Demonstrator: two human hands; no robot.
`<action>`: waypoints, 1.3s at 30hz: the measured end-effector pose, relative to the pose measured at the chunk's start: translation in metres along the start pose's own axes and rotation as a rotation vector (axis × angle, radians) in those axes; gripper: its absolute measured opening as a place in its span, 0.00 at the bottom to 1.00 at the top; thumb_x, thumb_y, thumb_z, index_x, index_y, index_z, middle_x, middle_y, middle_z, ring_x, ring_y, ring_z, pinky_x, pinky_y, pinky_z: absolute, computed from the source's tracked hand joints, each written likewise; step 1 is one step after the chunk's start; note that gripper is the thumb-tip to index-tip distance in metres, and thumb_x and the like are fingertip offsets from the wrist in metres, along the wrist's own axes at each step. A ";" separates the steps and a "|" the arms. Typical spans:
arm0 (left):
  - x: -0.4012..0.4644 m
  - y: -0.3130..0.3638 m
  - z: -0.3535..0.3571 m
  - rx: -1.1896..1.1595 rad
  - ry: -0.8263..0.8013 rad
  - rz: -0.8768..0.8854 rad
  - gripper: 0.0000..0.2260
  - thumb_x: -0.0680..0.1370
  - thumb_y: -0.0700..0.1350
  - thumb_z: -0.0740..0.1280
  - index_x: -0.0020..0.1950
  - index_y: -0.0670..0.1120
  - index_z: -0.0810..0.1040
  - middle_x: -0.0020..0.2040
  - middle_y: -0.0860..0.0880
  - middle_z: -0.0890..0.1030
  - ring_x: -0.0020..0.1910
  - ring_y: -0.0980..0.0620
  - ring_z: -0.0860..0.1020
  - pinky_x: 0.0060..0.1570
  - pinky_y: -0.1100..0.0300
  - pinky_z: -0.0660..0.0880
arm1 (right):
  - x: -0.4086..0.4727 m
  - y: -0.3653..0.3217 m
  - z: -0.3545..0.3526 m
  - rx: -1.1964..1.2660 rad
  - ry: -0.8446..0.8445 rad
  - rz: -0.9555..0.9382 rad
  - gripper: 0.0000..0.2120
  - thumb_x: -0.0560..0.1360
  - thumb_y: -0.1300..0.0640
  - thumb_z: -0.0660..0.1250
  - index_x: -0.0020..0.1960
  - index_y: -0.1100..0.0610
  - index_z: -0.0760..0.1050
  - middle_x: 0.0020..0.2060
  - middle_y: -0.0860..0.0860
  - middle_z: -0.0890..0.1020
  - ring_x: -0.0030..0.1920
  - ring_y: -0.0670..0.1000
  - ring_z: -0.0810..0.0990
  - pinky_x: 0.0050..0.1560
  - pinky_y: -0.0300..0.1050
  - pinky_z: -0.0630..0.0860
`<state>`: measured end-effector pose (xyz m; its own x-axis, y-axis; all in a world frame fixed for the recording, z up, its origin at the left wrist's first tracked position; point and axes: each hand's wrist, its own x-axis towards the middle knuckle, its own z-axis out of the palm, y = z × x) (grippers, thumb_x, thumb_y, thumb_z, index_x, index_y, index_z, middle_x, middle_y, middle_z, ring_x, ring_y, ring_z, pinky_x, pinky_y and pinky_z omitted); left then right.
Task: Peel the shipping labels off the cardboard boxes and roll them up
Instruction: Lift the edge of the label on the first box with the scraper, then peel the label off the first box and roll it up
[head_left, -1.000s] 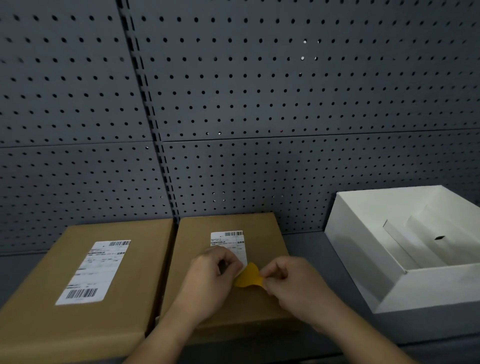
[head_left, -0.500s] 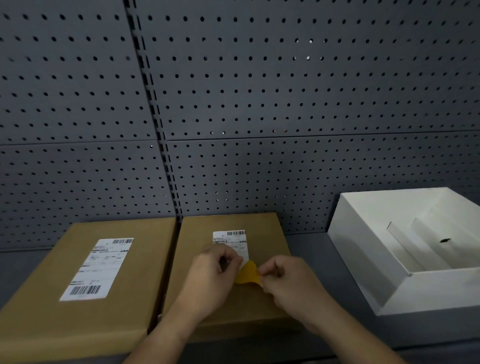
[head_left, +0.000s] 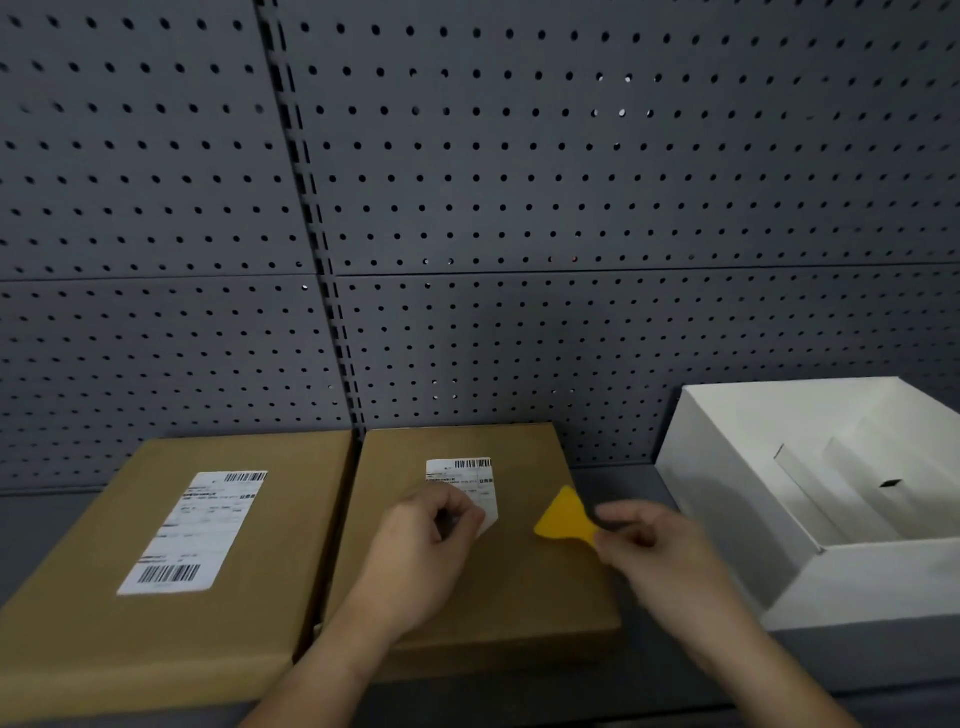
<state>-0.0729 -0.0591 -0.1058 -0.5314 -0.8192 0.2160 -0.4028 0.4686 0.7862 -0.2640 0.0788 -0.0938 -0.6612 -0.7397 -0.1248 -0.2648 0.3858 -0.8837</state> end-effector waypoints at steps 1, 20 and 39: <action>0.000 0.001 0.000 0.001 -0.001 -0.004 0.05 0.78 0.47 0.70 0.42 0.52 0.80 0.43 0.55 0.81 0.46 0.63 0.78 0.40 0.73 0.75 | 0.005 0.008 -0.005 0.031 0.053 0.004 0.08 0.75 0.56 0.74 0.50 0.45 0.82 0.43 0.48 0.85 0.43 0.47 0.83 0.40 0.43 0.74; -0.002 0.003 -0.002 0.030 -0.018 -0.002 0.05 0.78 0.48 0.71 0.41 0.54 0.79 0.43 0.55 0.81 0.44 0.59 0.79 0.42 0.68 0.76 | 0.031 0.096 0.010 -0.474 0.289 -0.084 0.05 0.70 0.58 0.78 0.46 0.53 0.85 0.45 0.54 0.81 0.48 0.59 0.82 0.51 0.51 0.79; -0.001 0.003 -0.009 -0.029 -0.029 0.008 0.04 0.74 0.50 0.75 0.41 0.56 0.82 0.40 0.56 0.81 0.42 0.65 0.77 0.39 0.70 0.72 | 0.030 -0.025 0.062 -0.314 -0.267 -0.573 0.04 0.75 0.50 0.73 0.43 0.45 0.79 0.44 0.41 0.78 0.47 0.40 0.77 0.47 0.35 0.73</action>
<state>-0.0668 -0.0599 -0.0987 -0.5562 -0.8052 0.2057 -0.3772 0.4652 0.8008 -0.2337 0.0134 -0.1032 -0.1727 -0.9685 0.1793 -0.7365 0.0061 -0.6765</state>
